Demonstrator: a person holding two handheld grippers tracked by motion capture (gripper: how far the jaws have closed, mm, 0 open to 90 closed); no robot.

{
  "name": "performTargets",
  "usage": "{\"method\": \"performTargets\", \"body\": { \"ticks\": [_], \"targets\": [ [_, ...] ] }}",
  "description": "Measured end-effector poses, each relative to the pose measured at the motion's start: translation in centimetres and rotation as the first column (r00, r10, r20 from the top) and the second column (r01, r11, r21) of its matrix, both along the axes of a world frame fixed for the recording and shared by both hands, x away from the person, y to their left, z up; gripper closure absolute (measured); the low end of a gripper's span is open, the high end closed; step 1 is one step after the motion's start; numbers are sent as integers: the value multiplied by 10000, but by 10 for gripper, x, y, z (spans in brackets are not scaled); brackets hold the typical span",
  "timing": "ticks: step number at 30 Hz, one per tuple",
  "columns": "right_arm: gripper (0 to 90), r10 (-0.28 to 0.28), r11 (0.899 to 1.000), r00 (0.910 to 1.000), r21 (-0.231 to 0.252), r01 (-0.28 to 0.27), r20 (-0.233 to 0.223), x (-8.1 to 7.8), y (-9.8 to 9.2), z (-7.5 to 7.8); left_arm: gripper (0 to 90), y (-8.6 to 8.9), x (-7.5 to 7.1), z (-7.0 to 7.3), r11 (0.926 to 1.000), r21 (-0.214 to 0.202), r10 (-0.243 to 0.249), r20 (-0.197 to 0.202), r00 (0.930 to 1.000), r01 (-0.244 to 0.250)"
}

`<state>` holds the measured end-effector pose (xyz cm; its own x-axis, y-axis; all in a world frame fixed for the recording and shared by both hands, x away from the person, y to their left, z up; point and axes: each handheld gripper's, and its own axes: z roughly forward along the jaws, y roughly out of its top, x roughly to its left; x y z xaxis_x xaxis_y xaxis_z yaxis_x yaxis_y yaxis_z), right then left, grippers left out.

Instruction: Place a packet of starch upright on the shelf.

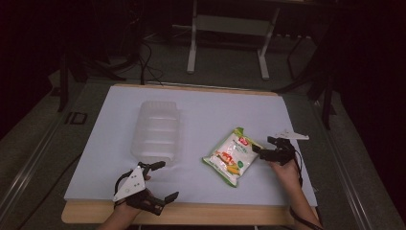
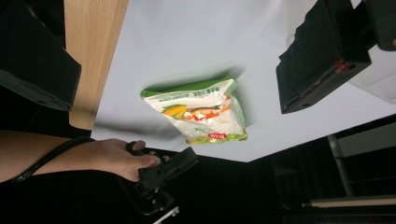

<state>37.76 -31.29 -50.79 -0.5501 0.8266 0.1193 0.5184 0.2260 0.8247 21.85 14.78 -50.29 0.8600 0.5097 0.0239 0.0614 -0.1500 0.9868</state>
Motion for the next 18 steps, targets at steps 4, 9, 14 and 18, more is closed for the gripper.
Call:
{"method": "performTargets", "body": {
  "ticks": [4,9,14,18],
  "targets": [
    [136,66,10000,9995,-24,-67,-319,4,2,-10,2,0,0,0,9999,-45,-126,-13,9999,126],
    [140,110,9998,9984,-184,-120,-552,7,3,-16,2,-1,0,-1,9999,31,-154,-41,9999,154],
    [145,118,9991,9958,-396,-154,-909,8,4,-24,2,-1,0,-1,9997,17,-230,-49,9997,230],
    [207,193,9990,9920,-373,-242,-1248,9,6,-25,2,-1,0,-1,9996,15,-270,-43,9996,270]
  ]
}}
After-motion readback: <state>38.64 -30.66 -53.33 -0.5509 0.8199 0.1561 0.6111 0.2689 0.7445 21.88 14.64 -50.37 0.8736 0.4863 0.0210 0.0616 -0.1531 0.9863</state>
